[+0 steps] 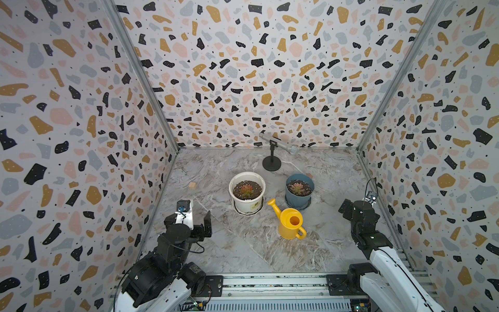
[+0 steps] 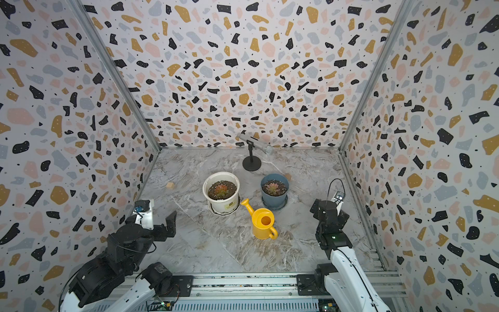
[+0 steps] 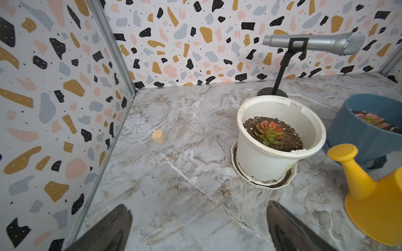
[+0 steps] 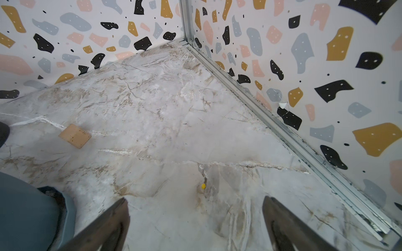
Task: Water the succulent around the soil edge
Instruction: Reset both arms
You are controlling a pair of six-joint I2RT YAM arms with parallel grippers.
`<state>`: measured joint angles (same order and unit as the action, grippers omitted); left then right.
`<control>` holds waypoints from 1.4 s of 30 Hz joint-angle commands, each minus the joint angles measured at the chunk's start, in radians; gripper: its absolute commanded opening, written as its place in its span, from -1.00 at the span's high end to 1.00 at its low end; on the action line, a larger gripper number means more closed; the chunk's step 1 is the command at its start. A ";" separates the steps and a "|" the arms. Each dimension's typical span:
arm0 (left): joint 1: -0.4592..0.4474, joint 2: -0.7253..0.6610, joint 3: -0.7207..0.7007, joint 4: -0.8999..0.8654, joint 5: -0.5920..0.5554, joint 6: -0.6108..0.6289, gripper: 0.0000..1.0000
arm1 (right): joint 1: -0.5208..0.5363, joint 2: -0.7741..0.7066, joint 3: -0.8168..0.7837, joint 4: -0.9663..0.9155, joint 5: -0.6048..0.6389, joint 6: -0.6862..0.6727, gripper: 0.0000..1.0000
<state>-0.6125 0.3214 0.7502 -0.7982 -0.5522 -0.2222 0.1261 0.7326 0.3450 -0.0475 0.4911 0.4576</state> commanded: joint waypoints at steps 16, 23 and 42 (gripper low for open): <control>0.158 0.322 -0.239 0.896 -0.269 0.199 -0.99 | -0.003 0.323 -0.110 0.707 0.212 -0.269 -1.00; 0.311 0.718 -0.178 1.008 -0.249 0.106 -0.99 | 0.019 0.636 -0.110 1.030 0.154 -0.409 -1.00; 0.369 0.934 -0.413 1.444 -0.148 0.167 -0.99 | 0.058 0.724 -0.131 1.177 -0.017 -0.537 -0.99</control>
<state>-0.2489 1.2739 0.3710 0.5022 -0.7158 -0.0528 0.1783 1.4563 0.2207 1.0813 0.4927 -0.0620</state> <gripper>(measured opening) 0.997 0.998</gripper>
